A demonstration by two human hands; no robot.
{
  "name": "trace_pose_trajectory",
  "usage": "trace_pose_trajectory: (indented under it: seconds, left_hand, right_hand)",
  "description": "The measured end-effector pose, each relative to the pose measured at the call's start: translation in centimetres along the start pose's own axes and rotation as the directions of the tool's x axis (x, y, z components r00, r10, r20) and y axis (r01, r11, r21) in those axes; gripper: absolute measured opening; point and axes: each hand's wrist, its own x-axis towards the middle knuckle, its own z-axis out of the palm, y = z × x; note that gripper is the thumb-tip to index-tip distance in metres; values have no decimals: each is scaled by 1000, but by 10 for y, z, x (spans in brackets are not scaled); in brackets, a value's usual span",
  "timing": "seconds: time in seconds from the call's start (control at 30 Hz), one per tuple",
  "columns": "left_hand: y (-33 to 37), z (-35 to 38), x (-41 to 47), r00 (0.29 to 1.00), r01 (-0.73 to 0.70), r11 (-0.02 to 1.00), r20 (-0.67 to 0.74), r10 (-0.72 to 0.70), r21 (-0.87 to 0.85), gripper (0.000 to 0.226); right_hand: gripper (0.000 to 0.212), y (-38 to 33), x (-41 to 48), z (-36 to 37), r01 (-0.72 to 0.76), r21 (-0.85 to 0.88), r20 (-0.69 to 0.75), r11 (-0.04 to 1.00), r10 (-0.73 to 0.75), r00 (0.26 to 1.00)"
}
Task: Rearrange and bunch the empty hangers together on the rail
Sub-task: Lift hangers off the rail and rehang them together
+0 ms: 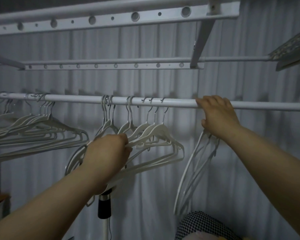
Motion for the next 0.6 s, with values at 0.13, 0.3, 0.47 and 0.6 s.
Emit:
trace_pose_trajectory:
  seconds: [0.13, 0.3, 0.47, 0.6]
  left_hand:
    - [5, 2, 8, 998, 34, 992, 65, -26, -123, 16]
    - [19, 5, 13, 995, 46, 988, 99, -32, -148, 14]
    - [30, 6, 17, 990, 59, 988, 132, -40, -145, 21]
    - [38, 6, 27, 984, 87, 988, 167, -65, -130, 26]
  right_hand:
    - [66, 5, 1, 2, 32, -13, -16, 999, -32, 999]
    - [63, 6, 3, 4, 58, -20, -32, 998, -58, 998]
    - [61, 8, 4, 5, 91, -11, -46, 996, -91, 995]
    - [60, 6, 4, 6, 106, 1, -46, 994, -106, 993]
